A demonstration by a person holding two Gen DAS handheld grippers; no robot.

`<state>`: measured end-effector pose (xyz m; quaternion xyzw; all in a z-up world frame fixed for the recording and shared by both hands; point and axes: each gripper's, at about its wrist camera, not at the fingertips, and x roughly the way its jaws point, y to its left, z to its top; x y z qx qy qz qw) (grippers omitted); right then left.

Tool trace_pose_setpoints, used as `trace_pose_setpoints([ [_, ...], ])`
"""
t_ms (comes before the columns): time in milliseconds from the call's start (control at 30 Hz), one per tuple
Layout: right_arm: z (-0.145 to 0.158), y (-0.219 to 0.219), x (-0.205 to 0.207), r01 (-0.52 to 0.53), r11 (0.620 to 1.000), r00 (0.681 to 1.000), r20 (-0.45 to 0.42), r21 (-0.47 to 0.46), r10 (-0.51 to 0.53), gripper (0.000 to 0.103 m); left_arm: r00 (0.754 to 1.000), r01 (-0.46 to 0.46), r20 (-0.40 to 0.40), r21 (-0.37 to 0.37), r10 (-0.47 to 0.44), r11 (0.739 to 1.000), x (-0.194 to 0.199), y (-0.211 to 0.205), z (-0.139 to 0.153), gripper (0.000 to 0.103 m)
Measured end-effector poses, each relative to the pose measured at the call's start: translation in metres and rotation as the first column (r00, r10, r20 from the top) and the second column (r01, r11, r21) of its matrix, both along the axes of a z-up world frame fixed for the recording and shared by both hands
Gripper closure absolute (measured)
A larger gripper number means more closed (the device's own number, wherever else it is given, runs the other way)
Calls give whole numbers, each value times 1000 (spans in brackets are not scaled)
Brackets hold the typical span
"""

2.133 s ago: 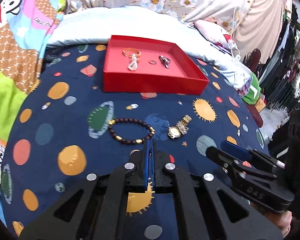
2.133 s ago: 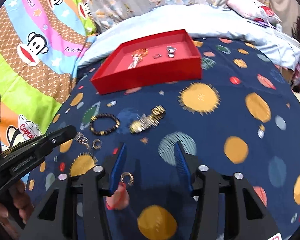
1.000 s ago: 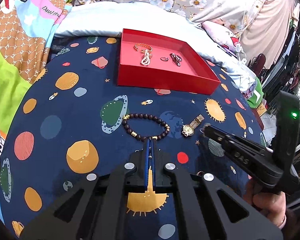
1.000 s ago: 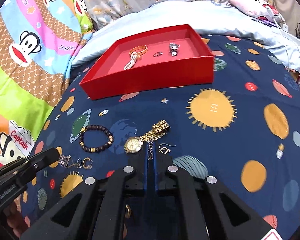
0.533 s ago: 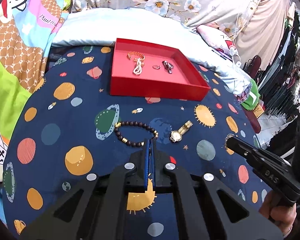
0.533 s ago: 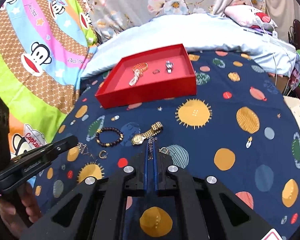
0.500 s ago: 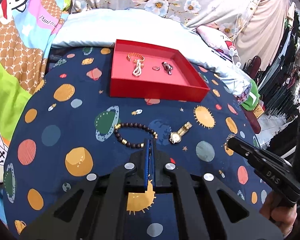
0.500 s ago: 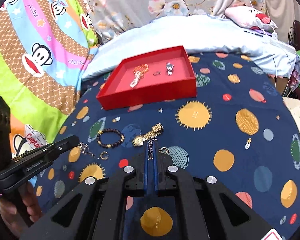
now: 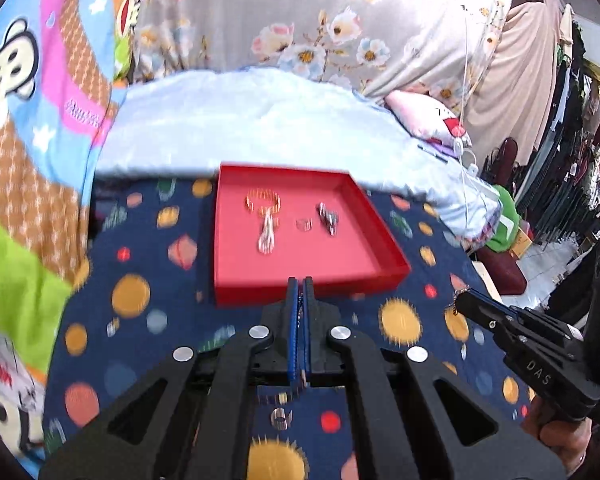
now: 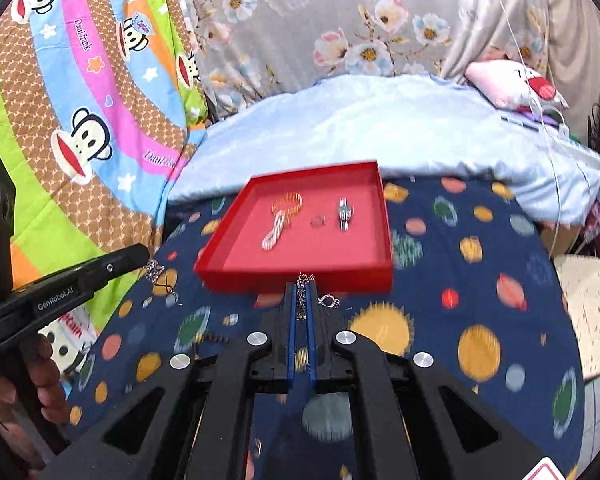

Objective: Organize jewelry
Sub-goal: 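Carry both silver earrings into the red tray with both tools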

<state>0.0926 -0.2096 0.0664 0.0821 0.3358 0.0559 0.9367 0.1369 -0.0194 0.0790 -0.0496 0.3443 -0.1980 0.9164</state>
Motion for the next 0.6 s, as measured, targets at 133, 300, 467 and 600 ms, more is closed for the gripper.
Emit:
trace_pose_setpoints([
  [133, 6, -2, 34, -8, 1000, 1000, 14, 3, 8, 99, 1000, -3, 29, 4, 3, 1000, 36, -11, 11, 102],
  [300, 3, -5, 78, -15, 1000, 1000, 4, -12, 15, 99, 999, -2, 36, 21, 1, 1000, 73, -24, 10, 102],
  [467, -15, -10, 117, -9, 1000, 999, -35, -6, 9, 99, 1000, -3, -23, 19, 3, 1000, 112, -36, -11, 102],
  [600, -31, -13, 140, -2, 1000, 998, -65, -15, 1, 99, 999, -8, -46, 41, 10, 999, 129, -45, -29, 102],
])
